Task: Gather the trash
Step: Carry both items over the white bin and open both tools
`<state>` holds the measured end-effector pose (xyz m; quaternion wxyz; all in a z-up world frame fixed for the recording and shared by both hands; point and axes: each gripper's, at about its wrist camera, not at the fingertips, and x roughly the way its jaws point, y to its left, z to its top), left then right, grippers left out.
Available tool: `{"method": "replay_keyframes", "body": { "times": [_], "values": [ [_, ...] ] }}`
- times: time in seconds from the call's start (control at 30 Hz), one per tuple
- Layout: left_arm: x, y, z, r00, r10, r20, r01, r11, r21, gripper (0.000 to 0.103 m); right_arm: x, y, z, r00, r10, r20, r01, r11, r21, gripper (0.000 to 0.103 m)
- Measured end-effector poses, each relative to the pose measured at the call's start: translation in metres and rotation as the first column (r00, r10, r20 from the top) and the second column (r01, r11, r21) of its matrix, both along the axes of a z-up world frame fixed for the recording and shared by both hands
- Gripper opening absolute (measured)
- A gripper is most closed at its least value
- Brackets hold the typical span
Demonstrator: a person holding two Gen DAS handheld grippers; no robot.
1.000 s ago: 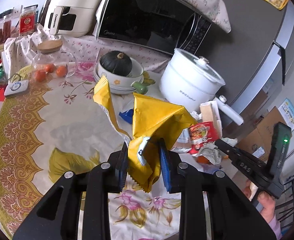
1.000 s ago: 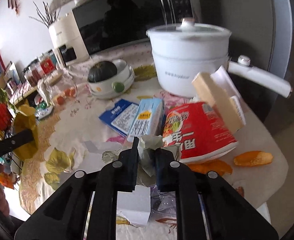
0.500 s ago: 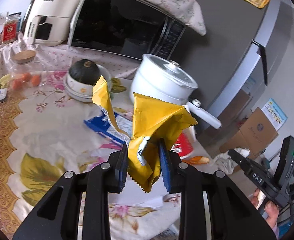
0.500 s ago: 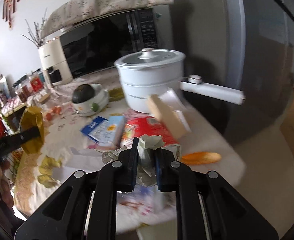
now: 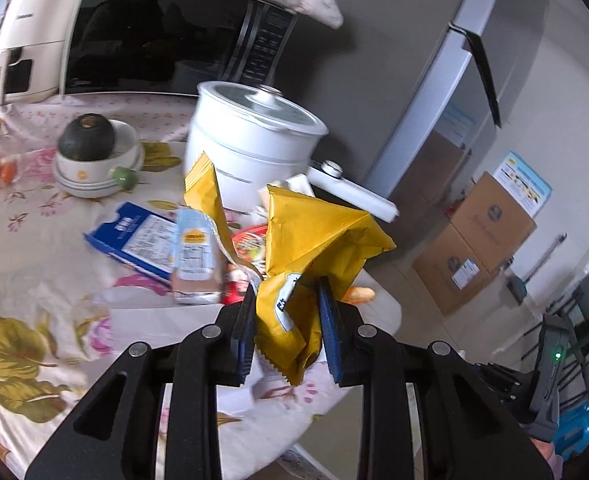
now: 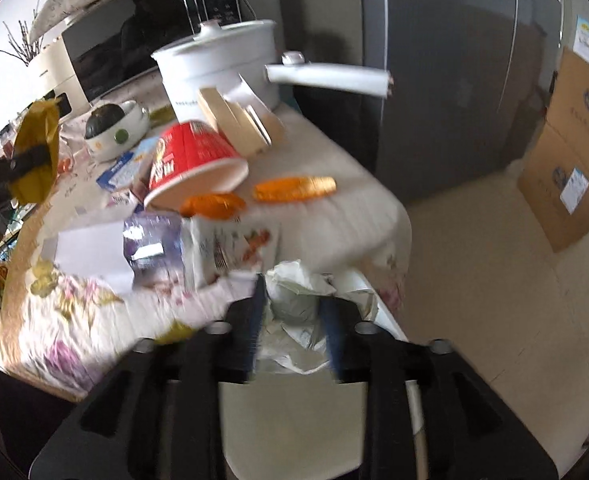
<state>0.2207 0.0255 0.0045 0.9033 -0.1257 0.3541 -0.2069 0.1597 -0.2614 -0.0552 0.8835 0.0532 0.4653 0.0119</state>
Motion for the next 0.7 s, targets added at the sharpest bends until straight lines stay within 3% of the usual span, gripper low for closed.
{"method": "replay_keyframes", "body": {
  "times": [0.1, 0.23, 0.33, 0.53, 0.7],
  "values": [
    [0.001, -0.017, -0.003, 1.0, -0.029, -0.002, 0.029, 1.0, 0.006, 0.028, -0.005, -0.006, 0.004, 1.0, -0.022, 0.006, 0.022, 1.0, -0.001, 0.05],
    [0.0, -0.036, -0.007, 0.998, -0.062, -0.002, 0.062, 0.998, 0.013, 0.029, -0.012, -0.025, 0.017, 0.989, -0.133, 0.069, 0.135, 0.99, -0.03, 0.077],
    [-0.001, -0.049, -0.008, 0.996, -0.09, -0.003, 0.09, 0.996, 0.011, 0.029, -0.017, -0.043, 0.028, 0.959, -0.247, 0.136, 0.257, 0.965, -0.059, 0.089],
    [-0.007, -0.079, -0.014, 0.985, -0.17, -0.014, 0.17, 0.985, 0.012, 0.029, -0.024, -0.073, 0.039, 0.879, -0.418, 0.231, 0.457, 0.876, -0.153, 0.091],
    [-0.016, -0.115, -0.024, 0.963, -0.268, -0.034, 0.269, 0.963, 0.032, 0.031, -0.027, -0.094, 0.039, 0.835, -0.49, 0.248, 0.534, 0.831, -0.155, 0.092]
  ]
}}
